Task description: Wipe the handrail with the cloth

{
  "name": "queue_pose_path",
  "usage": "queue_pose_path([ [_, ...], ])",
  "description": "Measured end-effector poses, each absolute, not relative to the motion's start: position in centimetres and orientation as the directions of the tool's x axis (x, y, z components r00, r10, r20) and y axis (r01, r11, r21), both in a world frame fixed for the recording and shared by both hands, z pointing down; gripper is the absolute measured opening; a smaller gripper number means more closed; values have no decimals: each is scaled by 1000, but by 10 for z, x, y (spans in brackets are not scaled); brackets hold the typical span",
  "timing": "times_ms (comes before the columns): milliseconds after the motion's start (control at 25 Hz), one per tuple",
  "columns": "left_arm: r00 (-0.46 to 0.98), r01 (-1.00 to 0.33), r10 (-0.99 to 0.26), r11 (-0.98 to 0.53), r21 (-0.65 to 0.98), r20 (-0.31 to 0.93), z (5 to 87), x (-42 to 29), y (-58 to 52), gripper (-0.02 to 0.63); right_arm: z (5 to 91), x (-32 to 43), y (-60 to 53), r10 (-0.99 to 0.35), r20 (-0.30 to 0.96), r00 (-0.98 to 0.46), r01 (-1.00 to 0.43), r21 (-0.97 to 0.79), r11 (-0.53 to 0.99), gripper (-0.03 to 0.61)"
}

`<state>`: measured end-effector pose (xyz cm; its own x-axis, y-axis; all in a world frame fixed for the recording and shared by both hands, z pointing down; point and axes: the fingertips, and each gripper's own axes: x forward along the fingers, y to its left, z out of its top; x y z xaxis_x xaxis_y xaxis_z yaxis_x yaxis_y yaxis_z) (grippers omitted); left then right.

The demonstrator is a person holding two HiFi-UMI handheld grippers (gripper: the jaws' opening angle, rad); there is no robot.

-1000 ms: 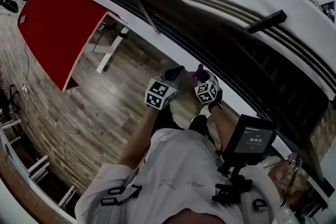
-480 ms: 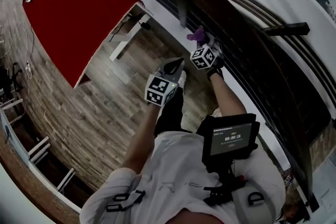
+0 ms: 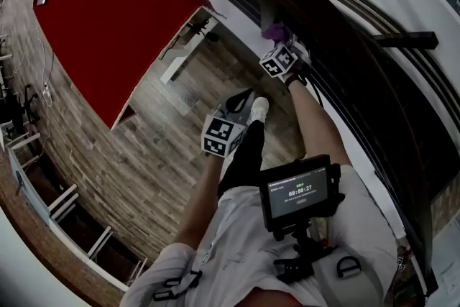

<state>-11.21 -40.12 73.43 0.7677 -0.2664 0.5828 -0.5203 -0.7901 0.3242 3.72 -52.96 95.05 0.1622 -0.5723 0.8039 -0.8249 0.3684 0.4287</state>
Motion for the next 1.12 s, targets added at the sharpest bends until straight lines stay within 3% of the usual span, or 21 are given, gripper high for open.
queue_pose_path([
  [440, 800, -439, -184, -829, 346, 571, 724, -74, -377, 2, 951, 61, -465, -546, 825, 143, -874, 364, 321, 107],
  [1120, 818, -214, 36, -907, 362, 573, 724, -12, -316, 2, 962, 109, -333, -479, 841, 253, -900, 386, 201, 109],
])
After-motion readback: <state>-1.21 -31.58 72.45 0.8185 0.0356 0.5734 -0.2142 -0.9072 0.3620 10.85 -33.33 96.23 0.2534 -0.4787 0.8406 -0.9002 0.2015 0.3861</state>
